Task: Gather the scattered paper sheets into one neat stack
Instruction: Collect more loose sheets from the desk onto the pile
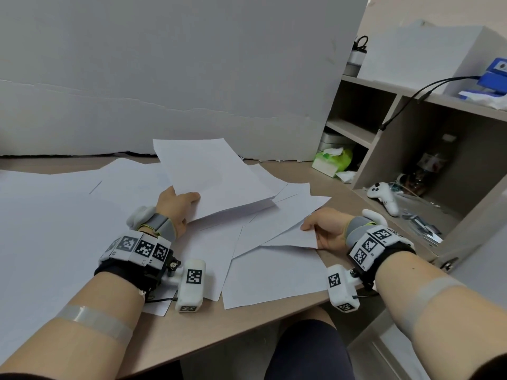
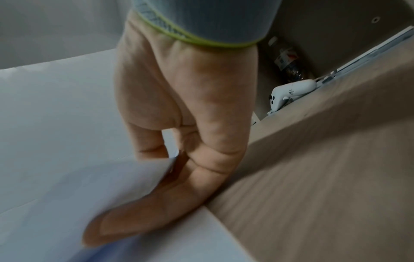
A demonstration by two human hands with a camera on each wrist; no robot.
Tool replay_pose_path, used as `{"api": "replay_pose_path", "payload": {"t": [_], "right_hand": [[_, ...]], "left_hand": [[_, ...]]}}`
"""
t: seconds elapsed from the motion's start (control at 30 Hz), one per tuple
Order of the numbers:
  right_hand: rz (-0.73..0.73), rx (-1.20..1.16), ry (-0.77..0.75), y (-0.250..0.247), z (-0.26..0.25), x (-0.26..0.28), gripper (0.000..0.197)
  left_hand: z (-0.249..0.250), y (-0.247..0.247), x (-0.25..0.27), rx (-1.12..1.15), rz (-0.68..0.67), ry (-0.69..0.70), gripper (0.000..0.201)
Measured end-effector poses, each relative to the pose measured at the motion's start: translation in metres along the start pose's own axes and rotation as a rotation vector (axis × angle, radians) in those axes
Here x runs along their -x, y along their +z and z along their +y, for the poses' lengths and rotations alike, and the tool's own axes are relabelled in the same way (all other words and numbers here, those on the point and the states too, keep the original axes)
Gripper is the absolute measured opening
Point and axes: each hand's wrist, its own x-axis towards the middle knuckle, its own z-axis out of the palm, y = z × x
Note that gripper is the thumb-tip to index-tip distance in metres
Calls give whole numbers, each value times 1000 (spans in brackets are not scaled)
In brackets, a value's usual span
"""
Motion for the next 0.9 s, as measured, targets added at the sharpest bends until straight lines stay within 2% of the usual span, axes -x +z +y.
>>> {"api": "replay_pose_path", "payload": {"t": [0.17,0.23,0.33,0.47,0.6,0.67,0.73,0.8,0.9], "right_hand": [[-51,72,61,4,-7,8,20],[0,30,49,0,-12,7,28],[157,-94,-24,-2,-12,-2,40],[218,-74,-78,11,-8,-14,35],[236,67,-81,23,-17,-10,34],[341,259,-129,23,-29,-4,23],[516,421,-218,16,-43,-1,18],[632,390,-328,8,-57,2,11],[749,200,-507,0,-80,9,10]], "left_hand": [[1,0,2,2,-10,1,33],[1,-1,3,9,-14,0,31],[1,0,5,18,-26,2,30],[2,1,7,20,-38,1,30],[4,0,9,22,-21,-6,28],[5,0,11,35,-20,-12,27],[5,0,11,37,-23,-17,25],[6,0,12,37,-24,-22,23],[5,-2,9,23,-19,-24,22]]}}
